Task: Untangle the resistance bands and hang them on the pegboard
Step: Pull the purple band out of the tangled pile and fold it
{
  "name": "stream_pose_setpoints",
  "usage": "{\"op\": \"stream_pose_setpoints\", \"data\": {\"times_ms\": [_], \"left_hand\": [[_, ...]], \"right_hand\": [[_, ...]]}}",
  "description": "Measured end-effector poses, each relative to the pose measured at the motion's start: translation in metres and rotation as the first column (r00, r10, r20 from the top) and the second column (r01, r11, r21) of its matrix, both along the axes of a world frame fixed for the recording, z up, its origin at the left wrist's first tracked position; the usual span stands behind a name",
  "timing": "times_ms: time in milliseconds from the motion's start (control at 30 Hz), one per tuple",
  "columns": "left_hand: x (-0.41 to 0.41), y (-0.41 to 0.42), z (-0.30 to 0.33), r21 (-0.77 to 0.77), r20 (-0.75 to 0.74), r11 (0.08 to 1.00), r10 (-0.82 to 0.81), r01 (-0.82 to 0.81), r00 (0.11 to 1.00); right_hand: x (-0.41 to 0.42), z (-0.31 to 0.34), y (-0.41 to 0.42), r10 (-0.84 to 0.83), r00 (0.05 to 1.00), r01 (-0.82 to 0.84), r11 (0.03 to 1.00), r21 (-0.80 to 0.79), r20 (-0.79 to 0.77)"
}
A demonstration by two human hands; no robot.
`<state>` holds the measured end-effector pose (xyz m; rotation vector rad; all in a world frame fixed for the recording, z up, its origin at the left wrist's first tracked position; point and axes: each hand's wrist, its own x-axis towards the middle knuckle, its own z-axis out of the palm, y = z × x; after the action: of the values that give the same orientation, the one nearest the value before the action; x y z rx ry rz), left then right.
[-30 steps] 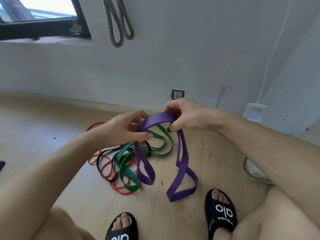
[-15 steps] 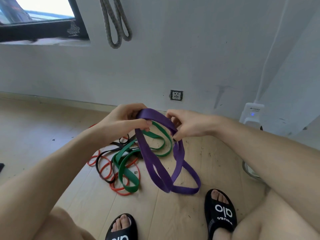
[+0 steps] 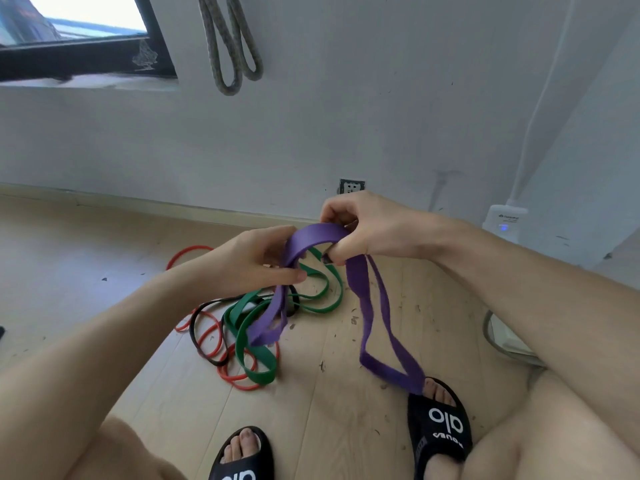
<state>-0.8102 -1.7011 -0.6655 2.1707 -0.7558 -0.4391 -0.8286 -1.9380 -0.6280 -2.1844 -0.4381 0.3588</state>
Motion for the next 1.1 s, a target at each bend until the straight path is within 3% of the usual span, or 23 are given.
{"op": "stream_pose_setpoints", "data": {"times_ms": [567, 800, 967, 1100], "left_hand": [[-0.006, -0.011, 0.015, -0.09, 0.048, 0.996, 0.03, -0.025, 0.998], [-0.004, -0.004, 0.02, 0.025, 0.095, 1.0, 0.001, -0.004, 0.995], [-0.001, 0.001, 0.011, 0.064, 0.033, 0.998, 0.005, -0.007, 0.999], [0.0, 0.0, 0.0, 0.155, 0.078, 0.987, -0.048, 0.035, 0.996]], "right_hand": [[-0.002, 0.001, -0.005, -0.03, 0.999, 0.03, 0.999, -0.017, 0.014], [0.004, -0.001, -0.021, 0.033, 0.998, -0.047, 0.944, -0.325, -0.049], [0.002, -0.002, -0.021, -0.016, 0.999, 0.026, 0.971, -0.236, 0.045], [-0.002, -0.003, -0.011, -0.019, 0.98, 0.063, 0.973, -0.221, 0.197]]}}
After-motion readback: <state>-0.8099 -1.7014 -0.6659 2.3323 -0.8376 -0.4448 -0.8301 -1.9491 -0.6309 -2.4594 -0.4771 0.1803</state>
